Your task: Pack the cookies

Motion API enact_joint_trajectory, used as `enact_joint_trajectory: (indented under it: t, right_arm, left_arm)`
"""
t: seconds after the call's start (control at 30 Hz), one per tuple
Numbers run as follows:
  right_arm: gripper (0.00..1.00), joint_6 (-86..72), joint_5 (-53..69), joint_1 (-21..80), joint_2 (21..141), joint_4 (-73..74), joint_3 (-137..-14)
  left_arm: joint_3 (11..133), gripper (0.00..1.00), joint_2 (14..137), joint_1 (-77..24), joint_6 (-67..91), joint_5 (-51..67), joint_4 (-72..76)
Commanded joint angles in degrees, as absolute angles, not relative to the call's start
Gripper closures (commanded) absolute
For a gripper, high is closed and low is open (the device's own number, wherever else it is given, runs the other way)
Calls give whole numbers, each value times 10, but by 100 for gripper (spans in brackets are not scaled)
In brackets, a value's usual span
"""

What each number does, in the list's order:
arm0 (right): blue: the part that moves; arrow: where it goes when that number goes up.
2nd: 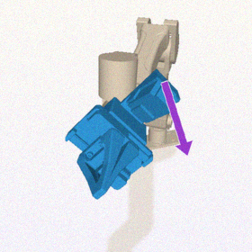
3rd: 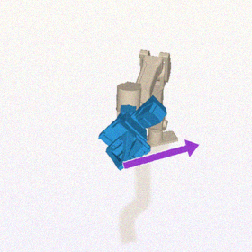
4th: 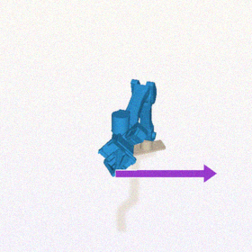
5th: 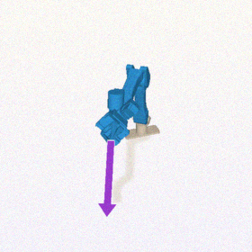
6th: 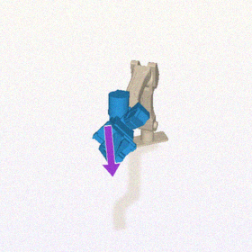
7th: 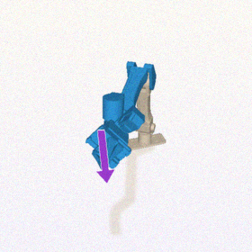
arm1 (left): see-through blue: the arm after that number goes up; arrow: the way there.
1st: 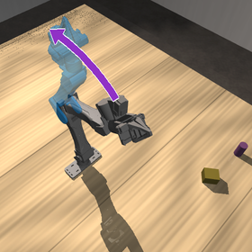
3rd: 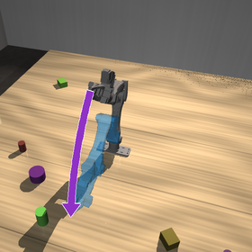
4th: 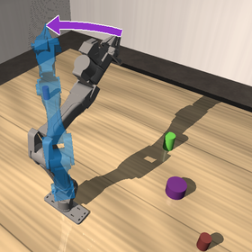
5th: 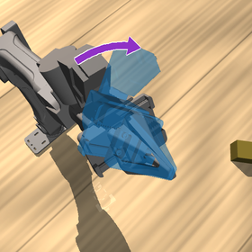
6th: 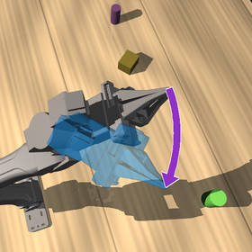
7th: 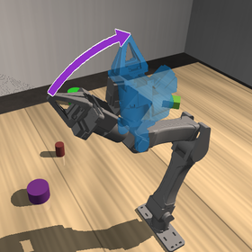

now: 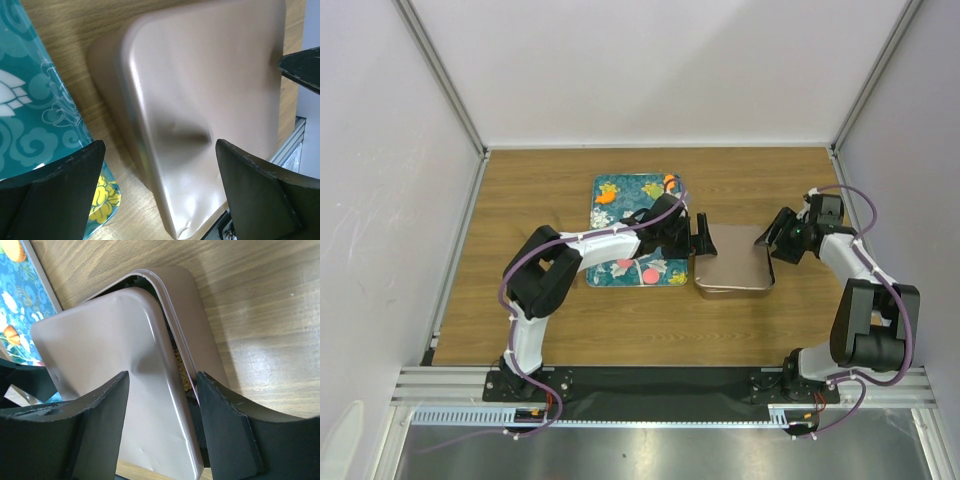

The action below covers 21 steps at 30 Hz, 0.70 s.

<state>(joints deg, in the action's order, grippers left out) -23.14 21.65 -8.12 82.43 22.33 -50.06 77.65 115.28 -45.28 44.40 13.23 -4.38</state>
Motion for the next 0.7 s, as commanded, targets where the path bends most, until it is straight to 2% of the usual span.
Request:
enact_joint_trajectory:
  t: [0.0, 0.47, 0.67]
  right_arm:
    - [38, -222, 187, -63, 833, 214, -533]
    - [32, -214, 171, -49, 830, 228, -546]
    - [25, -209, 170, -43, 819, 236, -545]
  left_arm:
    - [809, 2, 1161, -461, 431, 132, -50]
    - [849, 2, 1177, -478, 438, 91, -104]
    - [861, 0, 1177, -484, 440, 59, -139]
